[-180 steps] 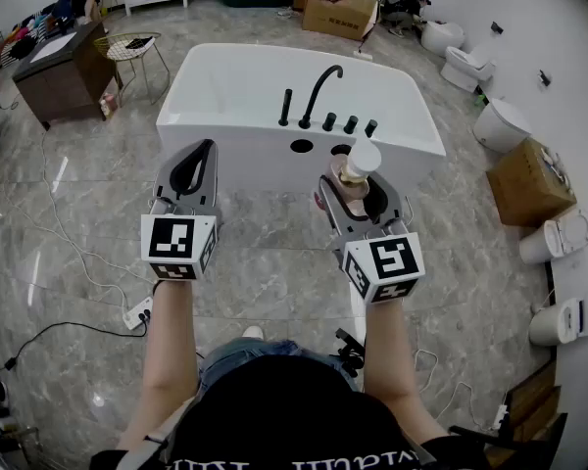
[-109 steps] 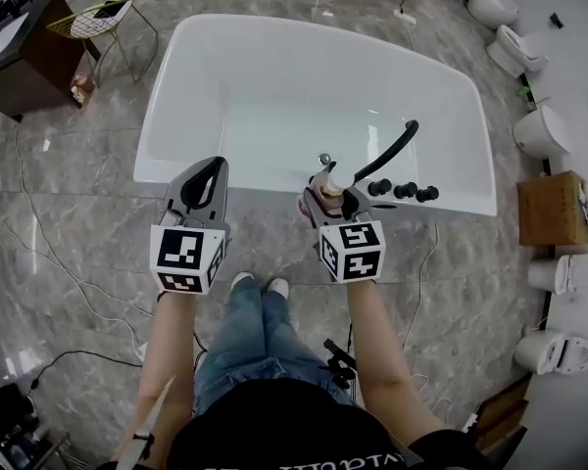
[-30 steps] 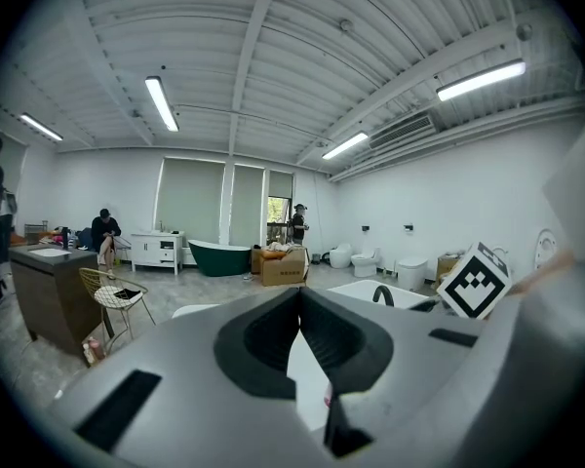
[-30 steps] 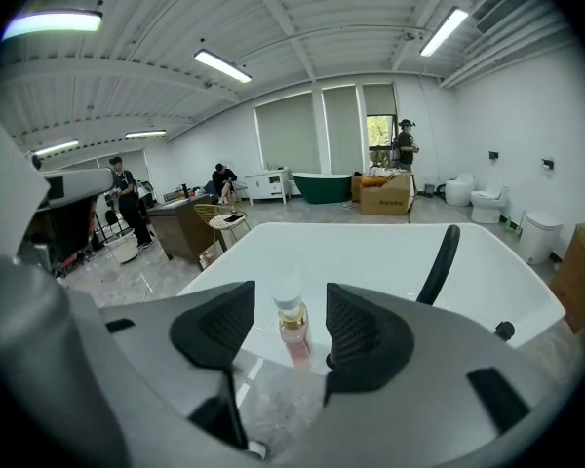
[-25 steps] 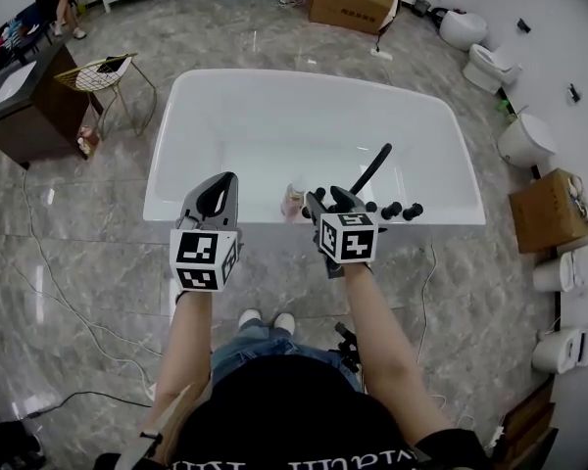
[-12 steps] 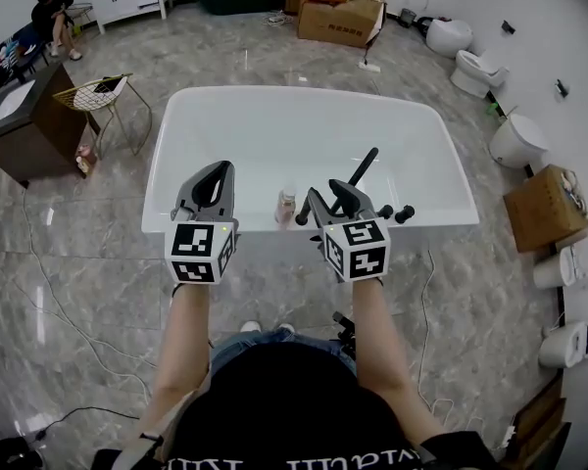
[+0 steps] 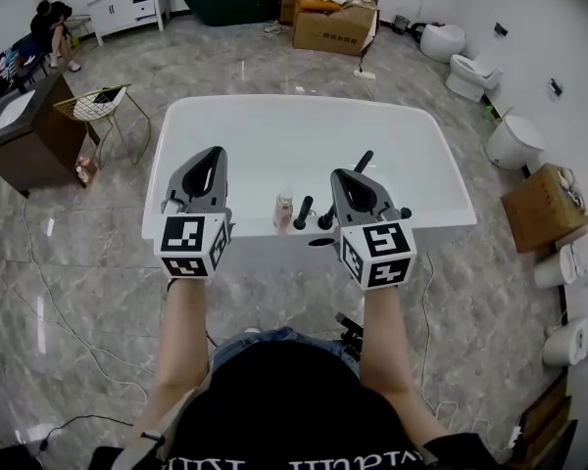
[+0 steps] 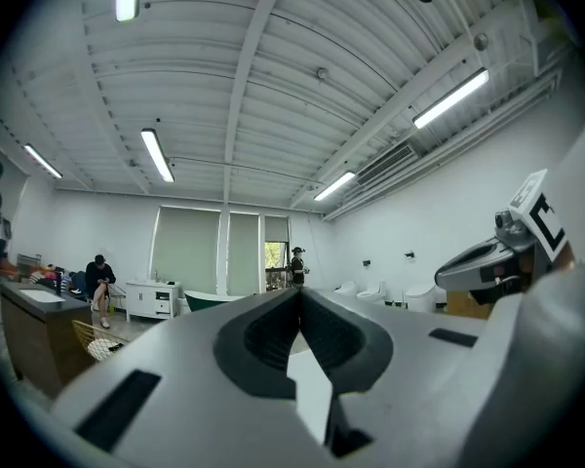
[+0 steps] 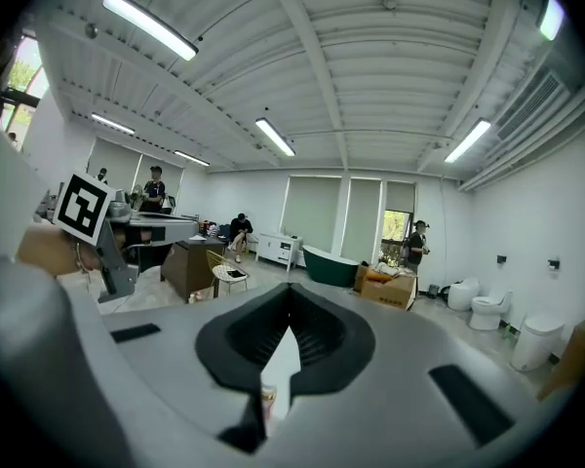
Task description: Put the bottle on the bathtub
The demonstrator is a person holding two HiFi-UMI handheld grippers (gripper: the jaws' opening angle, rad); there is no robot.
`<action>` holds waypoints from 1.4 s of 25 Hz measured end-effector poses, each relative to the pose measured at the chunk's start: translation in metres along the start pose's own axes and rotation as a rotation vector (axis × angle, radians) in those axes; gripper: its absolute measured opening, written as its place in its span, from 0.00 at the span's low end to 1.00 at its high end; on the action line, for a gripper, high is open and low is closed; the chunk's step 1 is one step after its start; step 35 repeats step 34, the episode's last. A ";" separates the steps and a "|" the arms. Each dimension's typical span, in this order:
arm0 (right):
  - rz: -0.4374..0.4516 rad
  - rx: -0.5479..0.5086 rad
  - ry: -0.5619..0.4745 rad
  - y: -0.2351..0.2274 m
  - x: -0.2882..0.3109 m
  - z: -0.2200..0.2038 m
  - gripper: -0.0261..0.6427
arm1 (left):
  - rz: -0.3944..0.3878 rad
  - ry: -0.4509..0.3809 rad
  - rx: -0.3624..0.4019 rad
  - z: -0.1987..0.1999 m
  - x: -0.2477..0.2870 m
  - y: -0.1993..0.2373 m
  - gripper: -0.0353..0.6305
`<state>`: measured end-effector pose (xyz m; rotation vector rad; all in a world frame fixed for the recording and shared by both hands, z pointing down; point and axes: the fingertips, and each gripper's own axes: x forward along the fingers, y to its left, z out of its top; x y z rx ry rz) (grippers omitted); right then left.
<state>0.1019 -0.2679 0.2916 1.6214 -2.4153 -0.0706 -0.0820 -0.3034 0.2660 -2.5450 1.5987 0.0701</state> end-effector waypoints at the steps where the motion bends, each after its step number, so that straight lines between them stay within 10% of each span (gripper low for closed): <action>1: -0.009 -0.009 -0.019 -0.003 -0.004 0.008 0.06 | 0.000 -0.009 0.006 0.005 0.000 0.000 0.07; 35: -0.049 -0.002 -0.203 -0.017 -0.031 0.067 0.06 | -0.027 -0.110 0.073 0.056 -0.004 0.011 0.07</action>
